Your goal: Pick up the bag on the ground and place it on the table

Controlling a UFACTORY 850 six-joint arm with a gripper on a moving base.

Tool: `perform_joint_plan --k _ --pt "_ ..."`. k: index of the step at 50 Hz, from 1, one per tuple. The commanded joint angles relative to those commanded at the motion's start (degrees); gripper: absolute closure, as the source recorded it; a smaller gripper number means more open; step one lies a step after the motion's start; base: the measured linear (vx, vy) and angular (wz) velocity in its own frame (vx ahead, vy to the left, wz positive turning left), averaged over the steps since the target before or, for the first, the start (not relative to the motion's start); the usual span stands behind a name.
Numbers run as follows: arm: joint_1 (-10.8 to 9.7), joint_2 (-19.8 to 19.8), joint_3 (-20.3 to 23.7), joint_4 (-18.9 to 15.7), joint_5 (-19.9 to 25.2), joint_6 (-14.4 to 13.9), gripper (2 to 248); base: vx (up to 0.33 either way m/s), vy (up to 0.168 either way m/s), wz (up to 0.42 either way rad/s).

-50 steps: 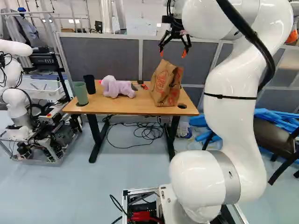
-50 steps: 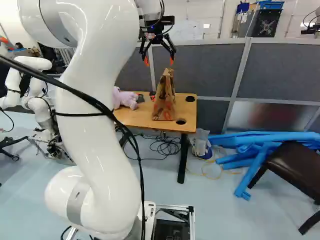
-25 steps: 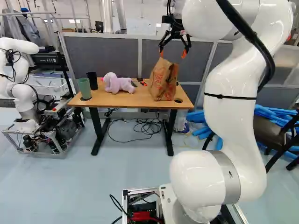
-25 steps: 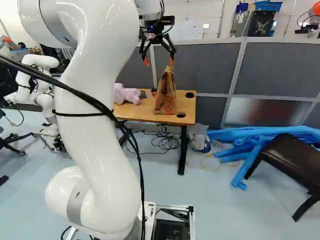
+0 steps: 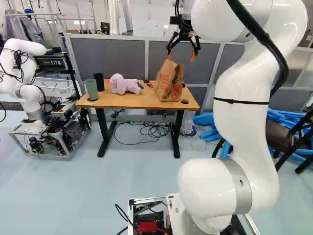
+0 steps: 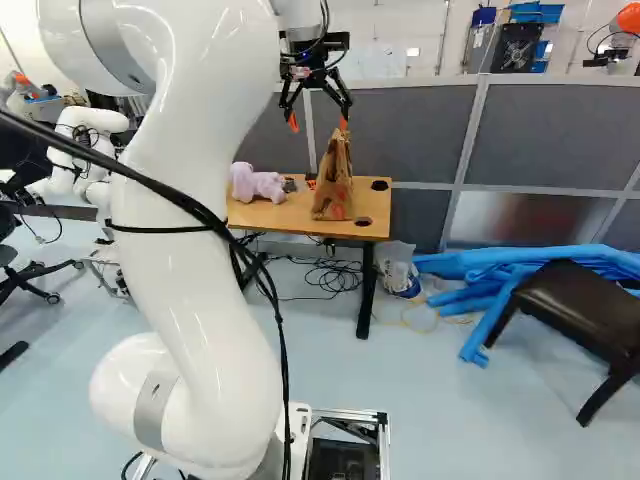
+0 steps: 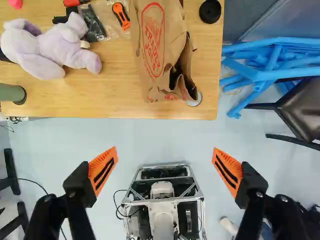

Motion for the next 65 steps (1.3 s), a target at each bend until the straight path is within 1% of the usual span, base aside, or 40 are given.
perform_joint_plan --k 18,33,49,65 --pt "0.0 0.0 0.1 0.0 0.1 0.0 3 0.0 0.0 0.0" --pt "0.1 0.5 1.3 0.0 1.5 0.0 3 0.0 0.0 0.0" --pt "0.2 1.4 3.9 0.0 4.6 0.0 3 0.0 0.0 0.0" --pt "0.5 2.9 7.8 0.0 9.3 0.0 3 0.0 0.0 0.0"
